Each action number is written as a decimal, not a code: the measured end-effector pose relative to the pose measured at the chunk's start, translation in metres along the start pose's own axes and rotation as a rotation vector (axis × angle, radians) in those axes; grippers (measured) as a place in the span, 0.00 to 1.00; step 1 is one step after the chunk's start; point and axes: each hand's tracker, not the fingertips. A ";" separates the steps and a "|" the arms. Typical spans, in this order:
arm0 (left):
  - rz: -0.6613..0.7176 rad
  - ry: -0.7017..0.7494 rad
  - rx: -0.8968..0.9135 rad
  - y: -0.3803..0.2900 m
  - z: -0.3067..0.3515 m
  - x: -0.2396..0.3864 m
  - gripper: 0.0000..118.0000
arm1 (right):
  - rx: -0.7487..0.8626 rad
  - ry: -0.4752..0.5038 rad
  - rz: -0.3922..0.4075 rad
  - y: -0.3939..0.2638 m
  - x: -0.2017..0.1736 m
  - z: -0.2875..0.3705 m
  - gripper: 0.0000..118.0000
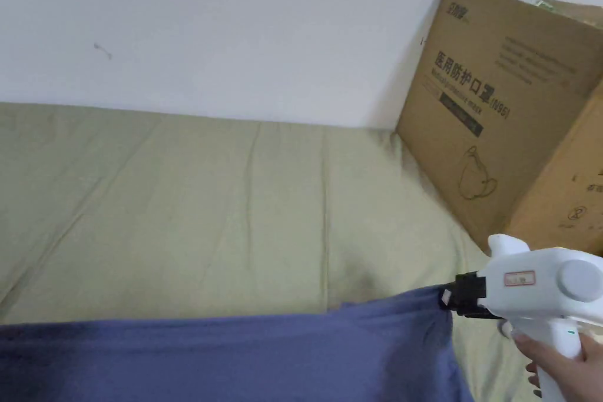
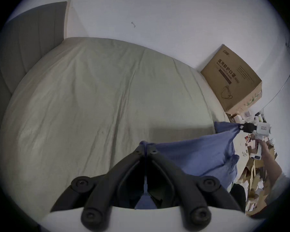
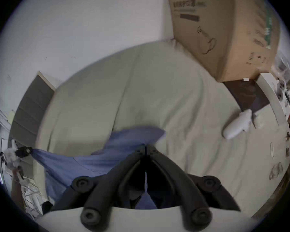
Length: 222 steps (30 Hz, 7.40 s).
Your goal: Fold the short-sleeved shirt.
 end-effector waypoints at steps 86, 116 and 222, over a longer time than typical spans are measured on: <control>0.492 -0.464 -0.238 -0.172 -0.059 -0.064 0.02 | -0.113 -0.095 0.216 -0.154 -0.155 0.077 0.00; 0.056 -0.431 -0.324 -0.160 -0.055 0.153 0.97 | -0.056 -0.038 0.145 -0.164 -0.093 0.103 0.00; -0.287 -0.328 -0.348 -0.159 -0.047 0.223 0.03 | -0.060 0.032 0.091 -0.179 -0.077 0.086 0.00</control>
